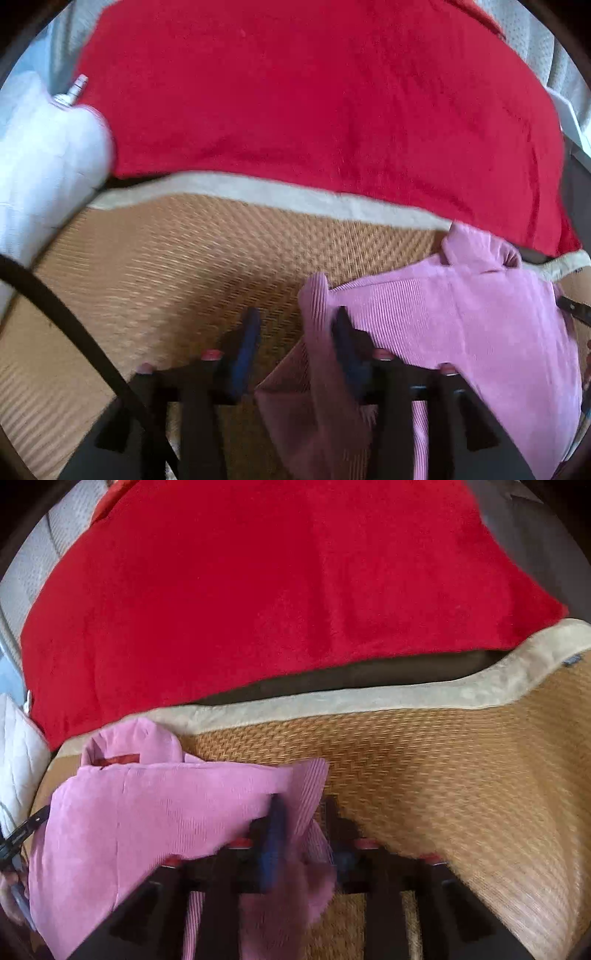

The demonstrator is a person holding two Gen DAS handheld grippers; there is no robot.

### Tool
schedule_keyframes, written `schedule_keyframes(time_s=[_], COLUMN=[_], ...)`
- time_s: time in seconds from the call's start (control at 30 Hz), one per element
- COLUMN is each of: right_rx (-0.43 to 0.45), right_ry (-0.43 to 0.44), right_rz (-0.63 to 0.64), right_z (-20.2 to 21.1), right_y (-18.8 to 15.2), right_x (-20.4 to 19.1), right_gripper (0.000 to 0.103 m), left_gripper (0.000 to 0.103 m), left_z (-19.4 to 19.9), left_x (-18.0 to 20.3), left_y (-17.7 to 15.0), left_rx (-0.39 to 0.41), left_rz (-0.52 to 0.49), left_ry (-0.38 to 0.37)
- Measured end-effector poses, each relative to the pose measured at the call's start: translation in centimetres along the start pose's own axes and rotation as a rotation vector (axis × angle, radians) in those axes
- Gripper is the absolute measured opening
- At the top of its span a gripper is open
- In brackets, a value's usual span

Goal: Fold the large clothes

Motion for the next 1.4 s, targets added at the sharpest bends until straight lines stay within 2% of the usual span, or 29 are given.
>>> schedule_keyframes(time_s=[0.03,0.17,0.27,0.37,0.4,0.43,0.47,0.5,0.53,0.6,0.7,0.77,0.8,0.87,0.9,0.93,1.03,1.07,1.13,1.27,1.4], right_rx=[0.013,0.102,0.136,0.085,0.049,0.02,-0.029,-0.055,-0.042,0.004,0.095,0.089,0.063,-0.006,0.01,0.039,0.161,0.189,0.206,0.208,0.235], right_ry=[0.005,0.063,0.228,0.432,0.487,0.5,0.469,0.442,0.444,0.452,0.48,0.526,0.517,0.472,0.489,0.49,0.497,0.5,0.503,0.494,0.515], right_rz=[-0.003,-0.022,-0.083,-0.131,-0.146,-0.153,-0.17,-0.19,-0.211,-0.251,-0.226,-0.224,-0.227,-0.24,-0.262,-0.268,-0.222,-0.201,-0.196,-0.293,-0.321], right_z=[0.9,6.5,10.4,11.8,11.3,10.6,9.0,7.8,7.5,9.3,12.8,13.2,12.4,10.0,9.7,10.5,14.0,14.8,15.1,14.8,15.6], right_y=[-0.1,-1.1,-2.7,-6.4,-8.0,-9.2,-10.9,-11.8,-12.3,-12.0,-11.7,-12.2,-12.9,-14.1,-14.3,-14.2,-14.0,-14.2,-14.6,-16.1,-16.0], right_x=[0.1,-0.3,-1.8,-4.3,-5.0,-5.2,-4.9,-4.3,-3.7,-3.1,-3.4,-3.7,-3.6,-3.1,-2.8,-2.7,-3.0,-2.9,-2.4,0.9,1.5], right_gripper=[0.086,0.087,0.088,0.088,0.088,0.088,0.086,0.086,0.083,0.086,0.086,0.089,0.089,0.087,0.086,0.088,0.088,0.088,0.088,0.089,0.089], left_gripper=[0.064,0.064,0.065,0.072,0.072,0.072,0.073,0.075,0.075,0.075,0.078,0.08,0.081,0.082,0.082,0.082,0.082,0.082,0.082,0.082,0.082], left_z=[1.3,6.7,10.4,11.5,10.7,9.8,8.0,7.1,7.0,8.4,10.4,9.3,8.3,7.5,7.8,8.2,9.7,10.0,9.9,9.2,10.3], left_x=[0.0,1.0,2.9,4.1,4.4,4.4,4.1,3.8,3.4,2.9,3.0,3.1,2.9,2.2,1.8,1.5,0.3,0.0,-0.7,-2.0,-3.2], left_y=[-0.1,-1.8,-4.3,-7.2,-8.5,-9.3,-10.5,-11.0,-11.2,-10.5,-9.9,-10.7,-11.3,-11.7,-11.5,-11.2,-10.4,-10.3,-10.3,-10.6,-10.9], left_rx=[0.02,0.102,0.149,0.146,0.111,0.08,0.026,-0.009,-0.017,0.016,0.12,0.082,0.052,0.027,0.03,0.045,0.159,0.177,0.184,0.176,0.24], left_rz=[0.0,-0.029,-0.067,-0.098,-0.113,-0.123,-0.145,-0.147,-0.118,-0.059,-0.061,-0.09,-0.107,-0.066,-0.024,0.0,0.037,0.059,0.101,0.157,0.173], left_ry=[0.015,0.011,-0.034,-0.025,-0.015,0.008,0.059,0.073,0.057,0.041,0.05,0.072,0.087,0.068,0.047,0.033,0.112,0.116,0.122,0.162,0.247])
Point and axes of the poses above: each gripper's, at about its wrist camera, not at the fingertips, and z roughly against the way its jaws point, x to its right, y to its top, the point moved 5 cm from there along -z, roughly the way its jaws point, and after that the axes turned 4 degrees about z, right-handed, at the moved point
